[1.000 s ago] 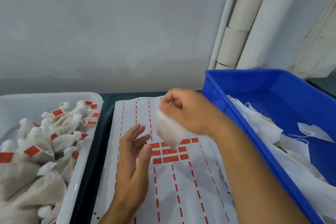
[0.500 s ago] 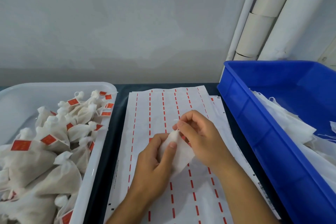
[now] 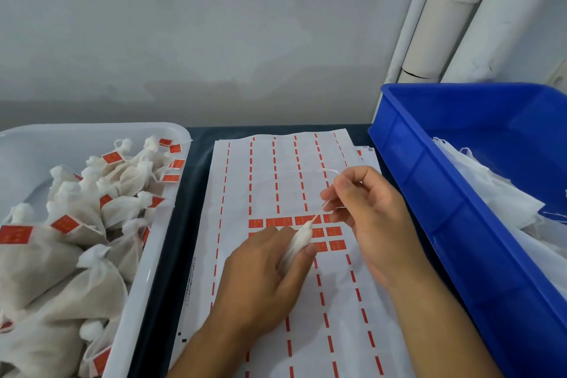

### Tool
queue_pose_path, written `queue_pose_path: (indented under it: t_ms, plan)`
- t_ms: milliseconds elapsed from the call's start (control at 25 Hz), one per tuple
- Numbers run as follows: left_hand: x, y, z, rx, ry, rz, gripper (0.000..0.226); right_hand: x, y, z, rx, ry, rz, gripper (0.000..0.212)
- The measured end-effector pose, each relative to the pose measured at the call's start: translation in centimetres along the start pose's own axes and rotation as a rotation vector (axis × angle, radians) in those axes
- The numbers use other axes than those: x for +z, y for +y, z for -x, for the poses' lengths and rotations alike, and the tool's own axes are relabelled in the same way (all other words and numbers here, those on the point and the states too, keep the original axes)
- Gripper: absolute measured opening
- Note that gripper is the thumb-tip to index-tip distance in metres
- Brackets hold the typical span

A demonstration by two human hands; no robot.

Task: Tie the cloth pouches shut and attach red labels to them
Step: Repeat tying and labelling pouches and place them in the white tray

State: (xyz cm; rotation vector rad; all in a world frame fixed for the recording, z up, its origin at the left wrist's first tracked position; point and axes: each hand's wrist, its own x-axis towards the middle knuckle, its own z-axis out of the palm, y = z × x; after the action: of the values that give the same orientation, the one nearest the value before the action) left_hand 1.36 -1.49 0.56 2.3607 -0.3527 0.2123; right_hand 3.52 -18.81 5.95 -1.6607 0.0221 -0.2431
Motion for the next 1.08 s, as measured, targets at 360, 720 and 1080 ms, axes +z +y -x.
queue_pose_path:
  t_ms: [360,720,1080]
  plan:
    - [-0.6,0.8,0.0,0.116,-0.02,-0.091,0.044,0.4,-0.2,1.6,0.056,-0.054,-0.135,0.015]
    - [-0.7,2.2,0.6,-0.012,0.155,0.129,0.027,0.1,-1.0,2.3,-0.046,-0.062,-0.175,0.016]
    - [-1.3,1.8,-0.5,-0.473,-0.203,0.933,0.052,1.5,-0.5,4.1,-0.224,-0.311,0.006,0.004]
